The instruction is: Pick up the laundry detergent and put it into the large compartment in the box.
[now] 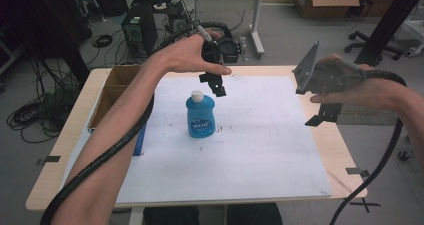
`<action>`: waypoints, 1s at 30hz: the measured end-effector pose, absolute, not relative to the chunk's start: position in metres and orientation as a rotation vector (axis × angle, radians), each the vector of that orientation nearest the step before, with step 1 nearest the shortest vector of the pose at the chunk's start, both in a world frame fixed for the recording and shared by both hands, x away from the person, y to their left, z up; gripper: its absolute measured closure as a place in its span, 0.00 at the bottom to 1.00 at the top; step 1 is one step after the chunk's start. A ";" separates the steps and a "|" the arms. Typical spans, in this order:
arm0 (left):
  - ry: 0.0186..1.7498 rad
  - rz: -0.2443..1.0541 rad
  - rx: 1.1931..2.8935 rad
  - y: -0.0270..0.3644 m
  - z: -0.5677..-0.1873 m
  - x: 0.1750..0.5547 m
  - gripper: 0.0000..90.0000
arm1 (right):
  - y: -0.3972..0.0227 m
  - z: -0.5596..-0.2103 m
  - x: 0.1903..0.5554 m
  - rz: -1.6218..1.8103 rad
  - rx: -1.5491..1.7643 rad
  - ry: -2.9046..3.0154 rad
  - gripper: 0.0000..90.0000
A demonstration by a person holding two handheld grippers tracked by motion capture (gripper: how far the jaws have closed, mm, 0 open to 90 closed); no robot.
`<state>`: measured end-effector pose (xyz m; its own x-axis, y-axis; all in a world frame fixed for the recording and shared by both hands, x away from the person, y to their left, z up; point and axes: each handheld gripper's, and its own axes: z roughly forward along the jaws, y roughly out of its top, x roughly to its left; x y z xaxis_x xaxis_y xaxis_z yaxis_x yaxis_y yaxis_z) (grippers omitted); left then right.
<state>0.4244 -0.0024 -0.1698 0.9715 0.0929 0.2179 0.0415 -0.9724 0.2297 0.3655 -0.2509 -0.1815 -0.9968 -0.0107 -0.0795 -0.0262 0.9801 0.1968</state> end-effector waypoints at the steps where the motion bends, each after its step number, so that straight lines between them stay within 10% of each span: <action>1: 0.099 0.332 2.898 -0.001 -0.169 0.423 0.05 | -0.250 -0.182 0.365 0.300 -0.036 3.053 0.05; 30: 0.084 0.328 2.893 -0.011 -0.168 0.427 0.05 | -0.255 -0.187 0.367 0.301 -0.022 3.057 0.05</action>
